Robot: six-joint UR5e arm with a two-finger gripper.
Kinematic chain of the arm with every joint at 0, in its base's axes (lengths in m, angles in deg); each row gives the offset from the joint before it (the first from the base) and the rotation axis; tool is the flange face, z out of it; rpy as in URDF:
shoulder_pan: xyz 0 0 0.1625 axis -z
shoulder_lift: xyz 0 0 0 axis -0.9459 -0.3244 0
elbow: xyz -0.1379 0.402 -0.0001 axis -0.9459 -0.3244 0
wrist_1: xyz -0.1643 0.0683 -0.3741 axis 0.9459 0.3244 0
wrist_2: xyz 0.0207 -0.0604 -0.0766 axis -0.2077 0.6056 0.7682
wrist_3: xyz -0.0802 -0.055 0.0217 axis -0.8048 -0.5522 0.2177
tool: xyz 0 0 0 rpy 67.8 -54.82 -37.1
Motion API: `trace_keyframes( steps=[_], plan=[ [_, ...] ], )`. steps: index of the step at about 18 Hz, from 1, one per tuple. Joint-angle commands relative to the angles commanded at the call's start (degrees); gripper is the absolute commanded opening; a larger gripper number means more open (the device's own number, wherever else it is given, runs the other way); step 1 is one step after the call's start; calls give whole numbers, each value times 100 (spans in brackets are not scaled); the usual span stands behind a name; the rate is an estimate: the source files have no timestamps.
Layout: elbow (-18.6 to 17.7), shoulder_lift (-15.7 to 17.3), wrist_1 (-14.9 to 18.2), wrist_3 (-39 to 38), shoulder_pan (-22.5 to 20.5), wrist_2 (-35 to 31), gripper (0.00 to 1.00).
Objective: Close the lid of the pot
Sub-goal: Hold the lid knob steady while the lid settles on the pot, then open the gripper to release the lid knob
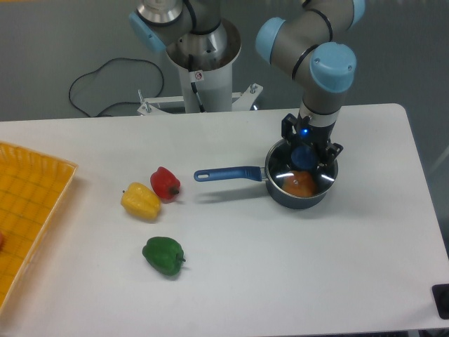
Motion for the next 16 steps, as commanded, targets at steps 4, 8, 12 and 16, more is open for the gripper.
trace_keyframes(
  steps=[4, 8, 12, 16],
  plan=[
    [0, 0, 0, 0, 0, -9, 95],
    [0, 35, 9, -26, 35, -9, 99],
    [44, 114, 26, -35, 61, -44, 100],
    [79, 246, 70, -18, 62, -70, 100]
  ],
)
